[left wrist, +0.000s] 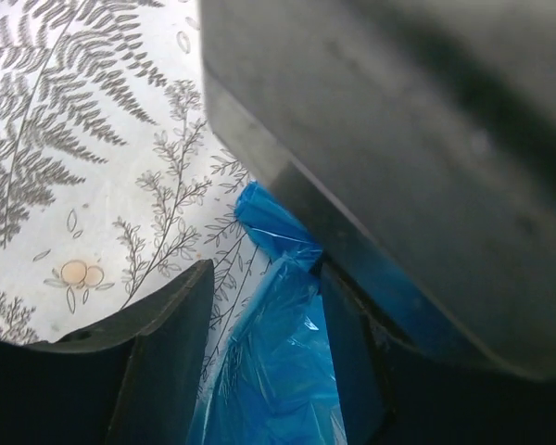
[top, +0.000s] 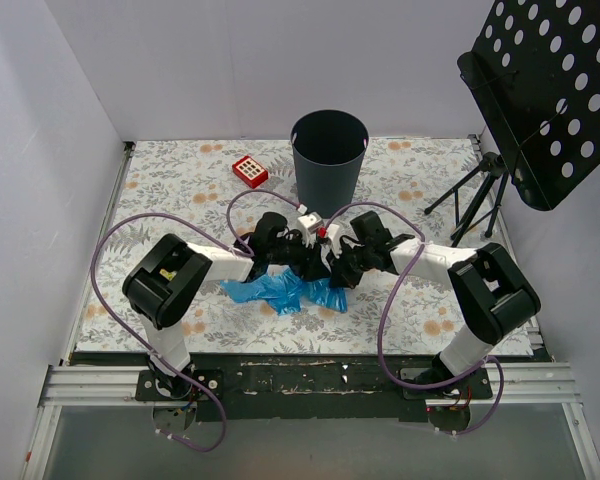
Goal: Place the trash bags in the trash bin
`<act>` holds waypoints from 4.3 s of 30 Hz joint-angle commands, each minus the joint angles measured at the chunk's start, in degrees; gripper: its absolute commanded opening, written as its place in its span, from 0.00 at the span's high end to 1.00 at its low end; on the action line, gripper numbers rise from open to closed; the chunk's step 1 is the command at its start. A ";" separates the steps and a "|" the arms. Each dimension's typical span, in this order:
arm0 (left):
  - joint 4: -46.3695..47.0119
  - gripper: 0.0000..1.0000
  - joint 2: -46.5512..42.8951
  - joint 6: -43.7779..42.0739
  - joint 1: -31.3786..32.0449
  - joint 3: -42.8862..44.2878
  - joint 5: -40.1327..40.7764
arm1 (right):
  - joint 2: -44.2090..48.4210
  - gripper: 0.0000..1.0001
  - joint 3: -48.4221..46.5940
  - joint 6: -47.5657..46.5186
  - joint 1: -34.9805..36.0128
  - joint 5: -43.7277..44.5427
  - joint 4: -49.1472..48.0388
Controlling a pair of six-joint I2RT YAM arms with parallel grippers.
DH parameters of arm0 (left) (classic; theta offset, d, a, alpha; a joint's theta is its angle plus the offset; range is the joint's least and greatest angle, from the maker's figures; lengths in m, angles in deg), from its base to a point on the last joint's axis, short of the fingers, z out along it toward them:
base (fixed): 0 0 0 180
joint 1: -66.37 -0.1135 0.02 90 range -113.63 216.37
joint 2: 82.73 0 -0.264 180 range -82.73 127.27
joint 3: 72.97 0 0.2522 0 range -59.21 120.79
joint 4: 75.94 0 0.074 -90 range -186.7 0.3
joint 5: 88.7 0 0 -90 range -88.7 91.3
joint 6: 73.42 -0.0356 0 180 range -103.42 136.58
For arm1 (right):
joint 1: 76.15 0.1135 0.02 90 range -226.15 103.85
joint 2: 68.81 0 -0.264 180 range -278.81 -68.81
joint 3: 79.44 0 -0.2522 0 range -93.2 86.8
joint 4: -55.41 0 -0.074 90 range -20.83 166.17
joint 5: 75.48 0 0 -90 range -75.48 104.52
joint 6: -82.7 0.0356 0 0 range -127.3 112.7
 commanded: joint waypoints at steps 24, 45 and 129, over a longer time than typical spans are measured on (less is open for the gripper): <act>1.68 1.00 5.25 1.20 -3.04 2.59 -13.18 | 1.87 0.99 -2.20 1.17 -2.18 -2.34 1.48; 8.97 1.00 5.43 16.56 2.94 -2.34 27.95 | 5.29 0.99 1.42 7.97 -4.72 -38.03 -8.32; -10.72 0.55 -18.47 -7.85 -6.91 1.96 -0.87 | -15.03 0.33 -25.15 2.65 -22.92 41.43 -2.84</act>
